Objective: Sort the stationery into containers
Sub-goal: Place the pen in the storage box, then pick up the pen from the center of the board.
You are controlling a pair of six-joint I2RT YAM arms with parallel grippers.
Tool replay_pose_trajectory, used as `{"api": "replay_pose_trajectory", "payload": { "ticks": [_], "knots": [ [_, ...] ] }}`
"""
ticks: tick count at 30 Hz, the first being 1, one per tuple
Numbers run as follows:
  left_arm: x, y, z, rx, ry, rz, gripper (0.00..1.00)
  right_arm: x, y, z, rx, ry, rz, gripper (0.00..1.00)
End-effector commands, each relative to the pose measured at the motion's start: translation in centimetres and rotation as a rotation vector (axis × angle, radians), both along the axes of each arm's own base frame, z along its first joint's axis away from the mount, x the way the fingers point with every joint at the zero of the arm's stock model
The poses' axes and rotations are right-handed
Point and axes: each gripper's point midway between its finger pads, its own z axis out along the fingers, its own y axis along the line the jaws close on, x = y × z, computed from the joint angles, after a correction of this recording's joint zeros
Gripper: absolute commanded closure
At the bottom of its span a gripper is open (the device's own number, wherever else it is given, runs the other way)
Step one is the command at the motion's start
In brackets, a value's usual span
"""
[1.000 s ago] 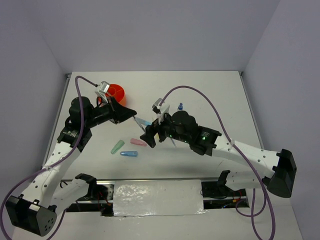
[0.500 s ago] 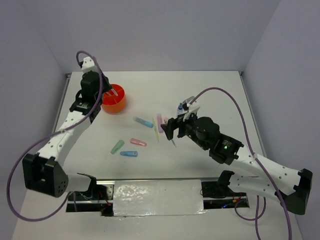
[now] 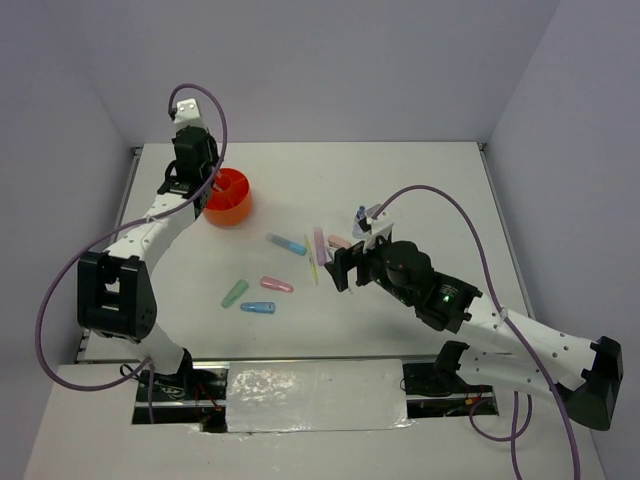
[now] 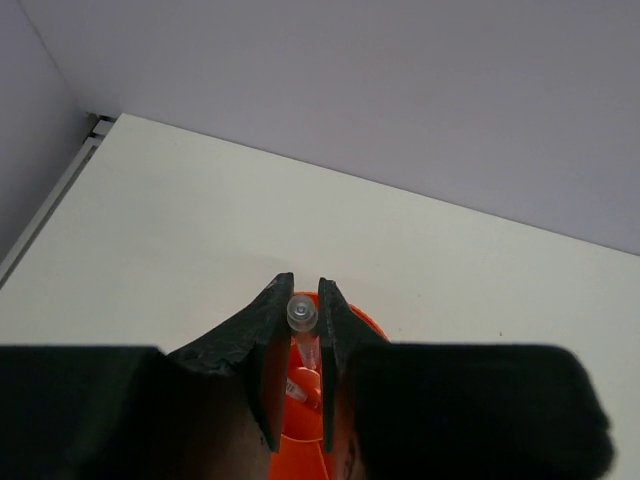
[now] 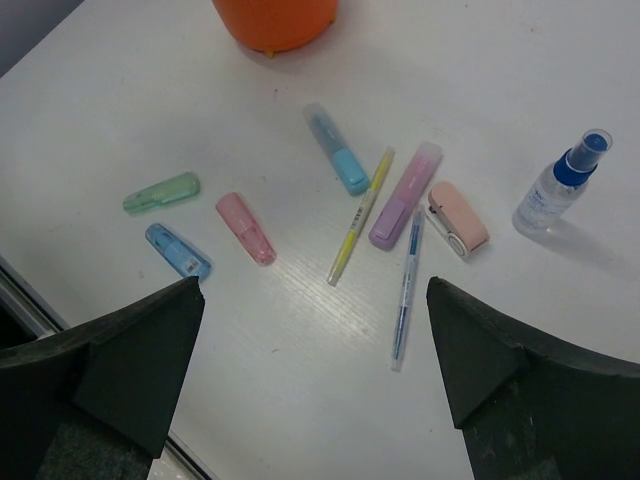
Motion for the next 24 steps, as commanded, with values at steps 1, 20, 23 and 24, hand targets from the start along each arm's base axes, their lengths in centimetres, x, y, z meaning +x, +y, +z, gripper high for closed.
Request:
{"api": "replay_pose_trajectory", "payload": {
  "ticks": [1,20,23,24],
  "knots": [
    [0.7,-0.2,1.4,-0.005,-0.072,-0.013,0.72,0.2,0.4,0.6,0.024,-0.018,0.007,0.00],
    [-1.7,-2.7,8.4,-0.110,0.052,-0.116,0.01,6.2,-1.5,-9.8,-0.201,0.397,-0.217,0.23],
    [-3.9,-4.2,6.7,-0.162,0.245,-0.180,0.01,7.1,-1.2,-11.7,-0.281,0.437,-0.222,0.34],
    [-4.6,-4.2,6.0,-0.173,0.285,-0.178,0.01,7.2,-1.0,-12.1,-0.297,0.447,-0.215,0.41]
  ]
}}
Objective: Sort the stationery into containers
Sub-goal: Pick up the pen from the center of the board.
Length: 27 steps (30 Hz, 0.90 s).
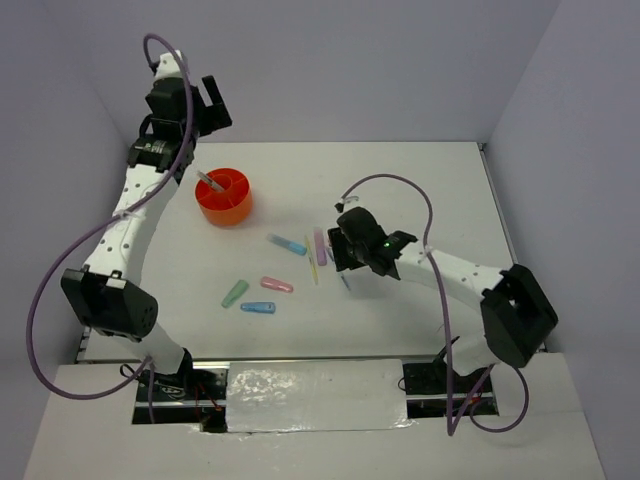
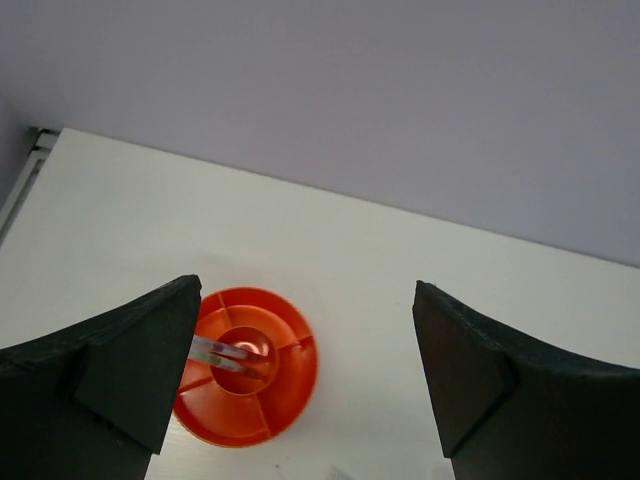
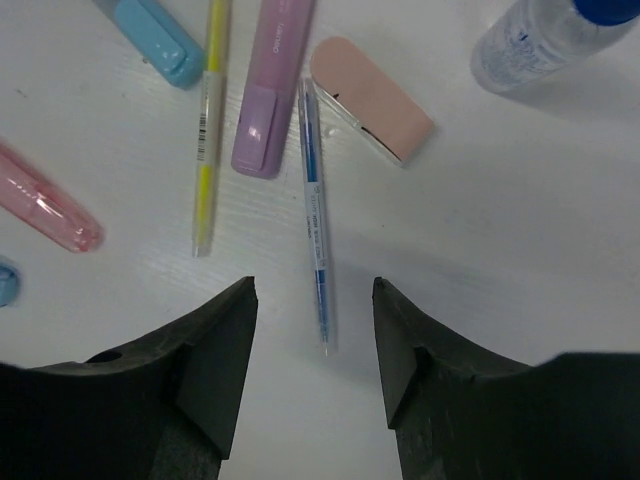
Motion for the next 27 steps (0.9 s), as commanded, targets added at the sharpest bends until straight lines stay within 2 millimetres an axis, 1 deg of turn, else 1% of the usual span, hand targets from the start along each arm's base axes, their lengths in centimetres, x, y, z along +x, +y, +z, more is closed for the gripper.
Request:
{"api": "replay_pose_trajectory", "payload": {
  "ticks": [1,3,4,5,7,8,9,10,11,12,13,14,15,18,20,21,22,23,24,27],
  "knots": [
    [-5.2,-1.6,-3.8,-0.067,0.267,-0.075,0.01,0.4,0.2,-0.8,-0.067,0.053,0.008,0.44],
    [-7.0,-1.8,-5.2,-0.077,0.315,-0.090,0.01,0.7,0.6,-1.9,-0.095,0.086,0.027,0.46],
    [-8.2,-1.5,-5.0,-0.064,0.313,-0.098,0.01,0.5,0.6,-2.3,-0.115,0.104,0.043,0.47],
    [-9.4,-1.1,-7.4,-0.045,0.377,-0.091,0.01,0.5,0.7,-2.6,-0.122,0.115,0.051,0.47],
    [-11.4,-0.3,-9.1,-0.030,0.429,-0.067,0.01,0.4,0.8,-3.7,-0.140,0.138,0.067,0.47],
    [-12.2,-0.7,-9.5,-0.039,0.451,-0.090,0.01,0.4,0.8,-4.1,-0.147,0.146,0.076,0.47],
    [-13.1,-0.8,-8.9,-0.043,0.432,-0.113,0.01,0.2,0.9,-4.8,-0.162,0.163,0.090,0.47],
    [-14.0,-1.0,-10.0,-0.047,0.452,-0.132,0.01,0.3,0.9,-5.1,-0.166,0.168,0.094,0.49],
    [-14.4,-1.2,-9.8,-0.053,0.434,-0.148,0.01,0.4,0.9,-5.5,-0.174,0.174,0.096,0.49],
    [-15.4,-1.3,-8.7,-0.061,0.390,-0.165,0.01,0.3,0.8,-6.4,-0.192,0.196,0.099,0.50],
    [-16.1,-1.2,-9.4,-0.054,0.400,-0.172,0.01,0.4,0.9,-6.6,-0.191,0.204,0.103,0.52],
    [-16.5,-1.1,-9.3,-0.047,0.393,-0.178,0.01,0.3,0.8,-7.4,-0.204,0.223,0.103,0.53],
    [-17.2,-0.9,-8.9,-0.030,0.378,-0.181,0.01,0.3,0.9,-7.8,-0.205,0.231,0.102,0.53],
    [-18.0,0.1,-8.6,0.017,0.376,-0.162,0.01,-0.1,1.0,-8.5,-0.203,0.255,0.109,0.58],
    [-18.0,0.4,-9.0,0.029,0.385,-0.152,0.01,-0.4,0.9,-8.8,-0.202,0.267,0.106,0.65],
    [-18.0,0.5,-9.5,0.033,0.397,-0.150,0.01,-0.6,0.8,-8.9,-0.200,0.273,0.100,0.69],
    [-18.0,0.3,-10.2,0.028,0.411,-0.155,0.01,-0.9,0.5,-9.1,-0.206,0.280,0.087,0.87],
    [-18.0,0.2,-10.2,0.025,0.411,-0.160,0.01,-1.0,0.3,-9.2,-0.212,0.279,0.083,0.91],
    [-18.0,0.0,-10.7,0.015,0.422,-0.164,0.01,-1.3,0.4,-9.2,-0.210,0.283,0.081,0.93],
    [-18.0,-0.8,-11.0,-0.017,0.420,-0.198,0.01,-2.1,0.6,-8.5,-0.187,0.271,0.096,0.94]
  ]
}}
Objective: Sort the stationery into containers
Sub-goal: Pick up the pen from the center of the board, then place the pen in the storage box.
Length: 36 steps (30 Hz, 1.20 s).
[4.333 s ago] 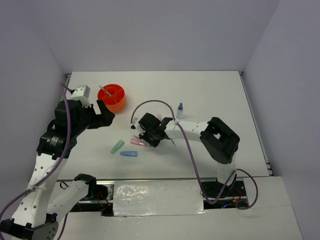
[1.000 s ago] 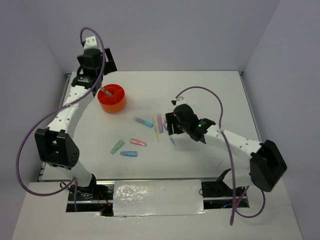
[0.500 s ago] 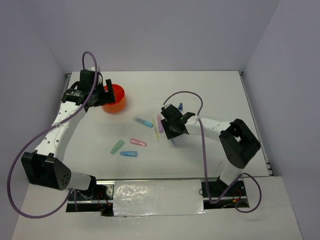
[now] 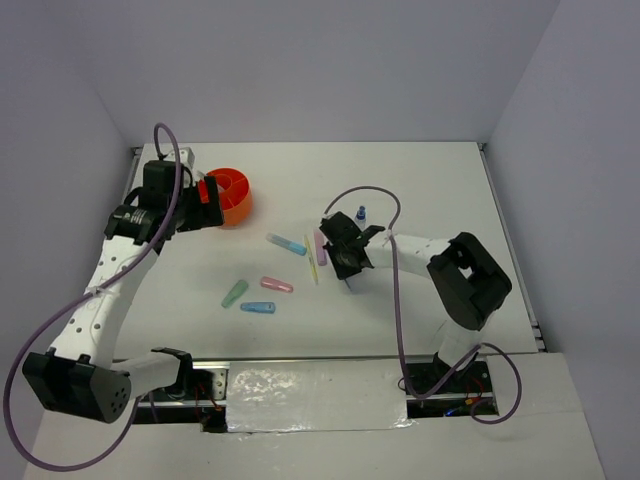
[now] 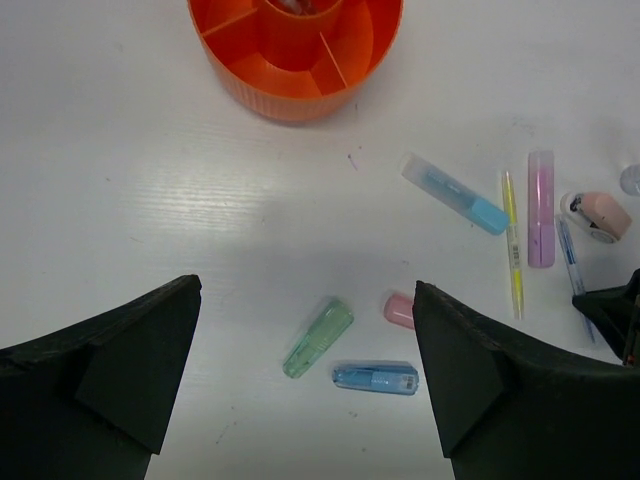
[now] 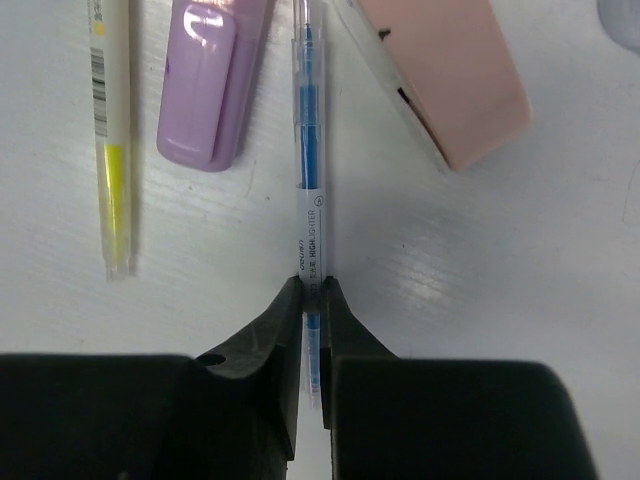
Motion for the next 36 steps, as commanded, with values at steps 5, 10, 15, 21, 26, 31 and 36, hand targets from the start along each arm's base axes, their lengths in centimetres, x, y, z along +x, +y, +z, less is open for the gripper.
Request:
{"api": "replay_pose_trajectory", "payload": {
  "ticks": [5,10,15,21,26,31,36],
  "knots": [
    [-0.6,-5.1,1.0,-0.240,-0.060,-0.174,0.01,-1.7,-0.3,4.7,0.064,-0.055,-0.008,0.94],
    [-2.0,-12.6,4.6,-0.545,-0.203,-0.427,0.01,-2.3,2.8,12.9,0.302,-0.211,0.125,0.94],
    [-3.2,-18.1,4.2,-0.642,-0.134,-0.550,0.01,-5.9,5.3,18.5,0.509,-0.333,0.340,1.00],
    [-4.8,-23.5,4.9,-0.736,-0.104,-0.697,0.01,-8.2,5.6,23.0,0.635,-0.463,0.456,1.00],
    [-6.2,-25.3,6.0,-0.786,-0.131,-0.757,0.05,-8.5,5.1,24.4,0.641,-0.500,0.459,1.00],
    [-6.2,-26.2,5.6,-0.794,-0.114,-0.775,0.50,-9.1,5.4,24.7,0.641,-0.492,0.500,1.00],
    [-6.4,-26.7,5.0,-0.778,-0.087,-0.797,0.85,-8.7,5.1,24.9,0.631,-0.528,0.476,1.00]
  ]
}}
